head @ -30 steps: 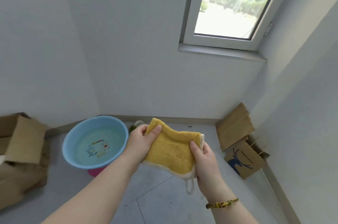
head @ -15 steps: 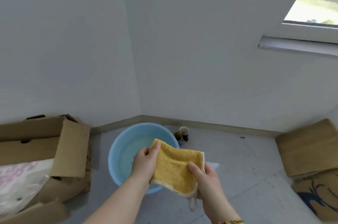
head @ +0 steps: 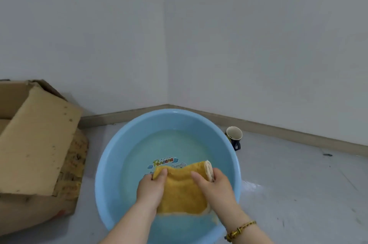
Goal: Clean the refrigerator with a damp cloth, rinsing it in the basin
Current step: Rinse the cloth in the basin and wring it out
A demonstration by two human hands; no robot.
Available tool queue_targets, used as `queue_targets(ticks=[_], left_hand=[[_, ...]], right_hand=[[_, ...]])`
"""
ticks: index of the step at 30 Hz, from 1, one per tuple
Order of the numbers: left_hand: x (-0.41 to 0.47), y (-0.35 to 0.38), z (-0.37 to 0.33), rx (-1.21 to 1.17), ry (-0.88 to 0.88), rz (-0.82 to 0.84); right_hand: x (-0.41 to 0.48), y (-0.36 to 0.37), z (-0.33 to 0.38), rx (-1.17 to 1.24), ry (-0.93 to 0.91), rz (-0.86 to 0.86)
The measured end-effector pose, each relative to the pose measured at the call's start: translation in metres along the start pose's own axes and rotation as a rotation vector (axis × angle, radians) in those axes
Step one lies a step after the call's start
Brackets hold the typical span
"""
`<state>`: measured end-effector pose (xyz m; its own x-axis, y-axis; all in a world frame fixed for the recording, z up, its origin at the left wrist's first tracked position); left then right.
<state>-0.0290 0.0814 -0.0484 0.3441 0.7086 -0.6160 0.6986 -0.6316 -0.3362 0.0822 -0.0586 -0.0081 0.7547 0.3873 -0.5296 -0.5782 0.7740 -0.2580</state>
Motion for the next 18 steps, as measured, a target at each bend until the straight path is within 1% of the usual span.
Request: queue_targets(ticks=[2, 5, 8, 12, 15, 17, 18], left_hand=[[0.039, 0.007, 0.006, 0.059, 0.012, -0.064], [0.089, 0.020, 0.027, 0.177, 0.030, -0.111], [0.120, 0.031, 0.048, 0.322, 0.007, -0.094], [0.127, 0.031, 0.067, 0.406, -0.103, -0.077], [0.127, 0.029, 0.072, 0.386, -0.122, -0.082], [0.131, 0.031, 0.076, 0.294, -0.139, -0.075], [0.131, 0.032, 0.075, 0.218, -0.154, -0.070]], right_hand=[[0.035, 0.018, -0.007, -0.037, -0.046, -0.012], [0.086, 0.046, -0.045, -0.145, -0.039, 0.010], [0.121, 0.059, -0.071, -0.357, -0.042, 0.018], [0.132, 0.074, -0.074, -0.717, -0.071, 0.049], [0.131, 0.084, -0.081, -0.789, -0.059, 0.055], [0.133, 0.088, -0.083, -0.824, -0.063, 0.050], [0.135, 0.086, -0.082, -0.803, -0.066, 0.042]])
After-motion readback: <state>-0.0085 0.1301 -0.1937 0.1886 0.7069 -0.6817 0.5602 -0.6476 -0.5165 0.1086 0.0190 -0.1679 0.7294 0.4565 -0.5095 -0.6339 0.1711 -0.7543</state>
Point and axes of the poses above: each hand's wrist, its own x-axis towards the middle knuckle, its own y-axis out of the palm, z = x × y, the point moved 8 cm from there along x, towards the middle knuckle, and after that the axes turned 5 degrees about x, right-handed, at the moved point
